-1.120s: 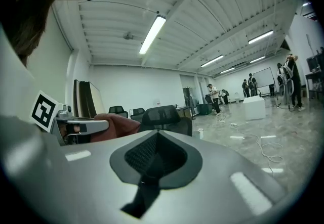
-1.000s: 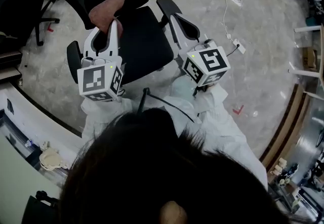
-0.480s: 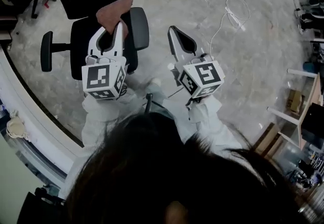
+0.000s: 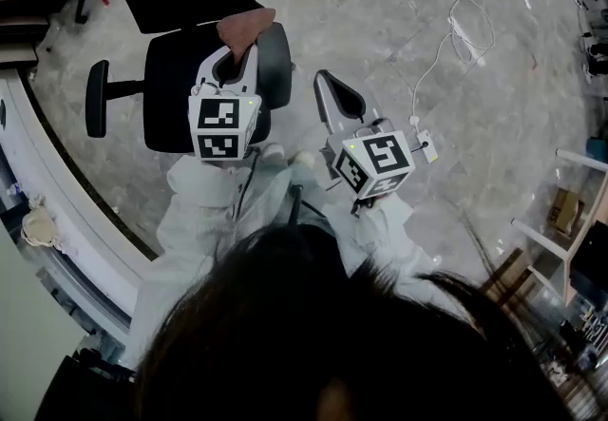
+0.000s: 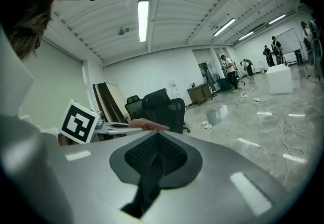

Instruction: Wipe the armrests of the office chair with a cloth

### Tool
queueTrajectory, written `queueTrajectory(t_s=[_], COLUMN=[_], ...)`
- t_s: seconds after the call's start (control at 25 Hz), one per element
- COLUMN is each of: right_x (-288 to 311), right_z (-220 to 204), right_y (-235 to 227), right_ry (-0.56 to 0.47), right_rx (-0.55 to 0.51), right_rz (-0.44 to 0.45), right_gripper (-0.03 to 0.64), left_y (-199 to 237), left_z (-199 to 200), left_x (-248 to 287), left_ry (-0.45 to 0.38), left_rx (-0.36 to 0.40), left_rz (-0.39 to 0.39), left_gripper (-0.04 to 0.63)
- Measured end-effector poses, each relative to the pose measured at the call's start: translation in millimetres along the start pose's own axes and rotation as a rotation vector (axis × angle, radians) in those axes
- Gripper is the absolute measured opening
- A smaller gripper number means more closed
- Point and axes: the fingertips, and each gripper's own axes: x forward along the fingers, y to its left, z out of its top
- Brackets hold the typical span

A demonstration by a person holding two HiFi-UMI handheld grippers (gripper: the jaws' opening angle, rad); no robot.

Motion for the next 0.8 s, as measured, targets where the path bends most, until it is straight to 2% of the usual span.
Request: queueTrajectory(t_s=[0.12,0.28,0.36,0.52,0.6,0.72,0.8], right_x=[13.8,33.4,36.4,27.8,20.7,5.6,1.5], right_z=[-17.9,-48.6,-69.5,-88.6,-93.8,-99.5,-104.4], right_y=[0.8,-2.9,-8.5,-18.2,-25.5,-44.8,-59.1], right_ry=[0.038,0.099,0.139,0.171,0.173,0.180,0.180], right_rx=[0.027,0.075,0.118,0.169,0.193,0.229,0.241], right_rz=[0.012,0.017,0.019,-0.014,-0.045,-0.089,-0.116], right_gripper=[0.002,0.002,0.002,0.002,0.002,0.002,0.002], left_y=[9.2,27.5,29.9,34.1,31.8,10.1,-2.3], left_z=[-24.3,-63.4,-91.0,-108.8,-121.2,-149.0,-162.6], left_x=[39.0,106.2,132.3,162.7,167.1,162.4,162.2], left_ry=[0.109,0.282,0.362,0.397,0.455,0.558,0.580], left_rx=[0.081,0.248,0.308,0.393,0.397,0.378,0.390], left_rz=[-0.026,-0.053,-0.063,-0.033,-0.045,-0.123,-0.156], left_gripper=[0.038,0.038,0.038,0.038,0.038,0.038,0.037])
